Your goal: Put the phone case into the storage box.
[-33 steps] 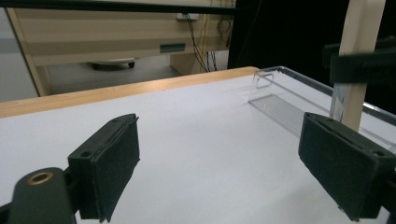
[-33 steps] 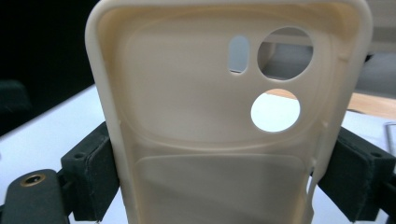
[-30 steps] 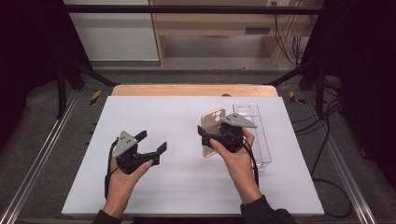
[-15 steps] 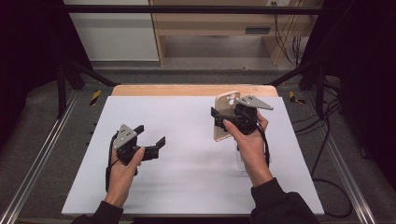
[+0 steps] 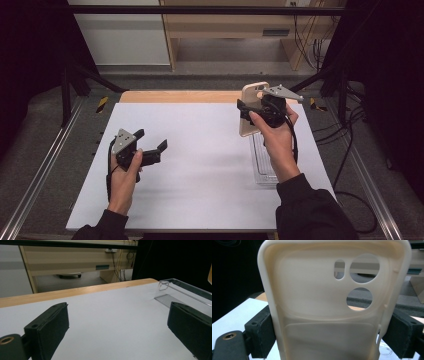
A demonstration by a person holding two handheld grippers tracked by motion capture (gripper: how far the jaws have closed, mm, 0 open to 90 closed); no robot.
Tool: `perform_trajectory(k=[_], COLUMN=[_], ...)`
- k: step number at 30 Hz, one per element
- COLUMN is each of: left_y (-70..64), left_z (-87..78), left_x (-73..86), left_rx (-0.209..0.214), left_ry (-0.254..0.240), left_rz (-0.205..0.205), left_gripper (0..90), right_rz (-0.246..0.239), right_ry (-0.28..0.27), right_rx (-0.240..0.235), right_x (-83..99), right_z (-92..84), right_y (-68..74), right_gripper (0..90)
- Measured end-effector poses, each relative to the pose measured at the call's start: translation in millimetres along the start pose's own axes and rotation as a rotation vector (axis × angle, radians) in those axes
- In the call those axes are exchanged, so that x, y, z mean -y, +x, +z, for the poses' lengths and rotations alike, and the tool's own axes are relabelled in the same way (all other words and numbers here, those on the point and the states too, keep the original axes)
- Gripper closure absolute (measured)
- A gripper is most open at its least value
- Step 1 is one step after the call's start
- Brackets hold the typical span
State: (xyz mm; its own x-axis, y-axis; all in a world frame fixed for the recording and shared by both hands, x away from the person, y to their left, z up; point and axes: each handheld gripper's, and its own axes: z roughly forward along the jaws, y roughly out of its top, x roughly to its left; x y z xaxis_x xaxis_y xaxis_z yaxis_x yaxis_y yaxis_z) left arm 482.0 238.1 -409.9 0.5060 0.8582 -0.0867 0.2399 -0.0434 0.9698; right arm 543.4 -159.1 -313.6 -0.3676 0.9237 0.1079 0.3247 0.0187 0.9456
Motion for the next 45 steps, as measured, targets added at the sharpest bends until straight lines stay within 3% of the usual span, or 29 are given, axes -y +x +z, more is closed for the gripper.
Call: perform_trajectory(k=[5, 7, 11, 16, 22, 26, 33, 39, 45], left_y=[9.8, 11.2, 10.9, 11.0, 15.3, 20.2, 24.3, 26.0, 25.9], left_z=[-5.4, -6.5, -9.2, -11.8, -20.8, -27.5, -36.1, -35.6, -35.0], left_x=[1.9, 3.5, 8.7, 20.3, 26.4, 27.5, 34.3, 34.2, 37.6], left_rx=[0.002, 0.000, -0.057, -0.065, -0.068, -0.062, -0.049, -0.046, -0.040], left_ry=[-0.012, -0.013, -0.008, 0.001, -0.011, -0.030, -0.052, -0.050, -0.033], left_rz=[-0.007, 0.004, 0.022, 0.057, 0.101, 0.085, 0.065, 0.060, 0.062], left_gripper=[3.9, 4.2, 6.3, 6.2, 6.0, 5.6, 5.3, 5.3, 5.3], right_rz=[-0.002, -0.002, -0.011, -0.021, -0.037, -0.039, -0.033, -0.044, -0.022], right_ry=[-0.006, 0.000, 0.000, -0.002, 0.018, -0.002, 0.008, 0.009, 0.005], right_rx=[0.008, 0.020, 0.053, 0.104, 0.134, 0.141, 0.147, 0.171, 0.194], right_x=[-5.8, -7.2, -10.1, -13.3, -16.9, -24.1, -31.9, -34.3, -32.9], right_z=[2.6, 3.8, 0.3, -5.1, 1.3, 6.1, 17.7, 25.7, 28.2], right_y=[-5.1, -8.7, -15.7, -26.8, -35.0, -35.7, -37.9, -45.5, -53.6], right_gripper=[12.1, 12.1, 12.1, 12.1, 12.1, 12.1, 12.1, 12.2, 12.2])
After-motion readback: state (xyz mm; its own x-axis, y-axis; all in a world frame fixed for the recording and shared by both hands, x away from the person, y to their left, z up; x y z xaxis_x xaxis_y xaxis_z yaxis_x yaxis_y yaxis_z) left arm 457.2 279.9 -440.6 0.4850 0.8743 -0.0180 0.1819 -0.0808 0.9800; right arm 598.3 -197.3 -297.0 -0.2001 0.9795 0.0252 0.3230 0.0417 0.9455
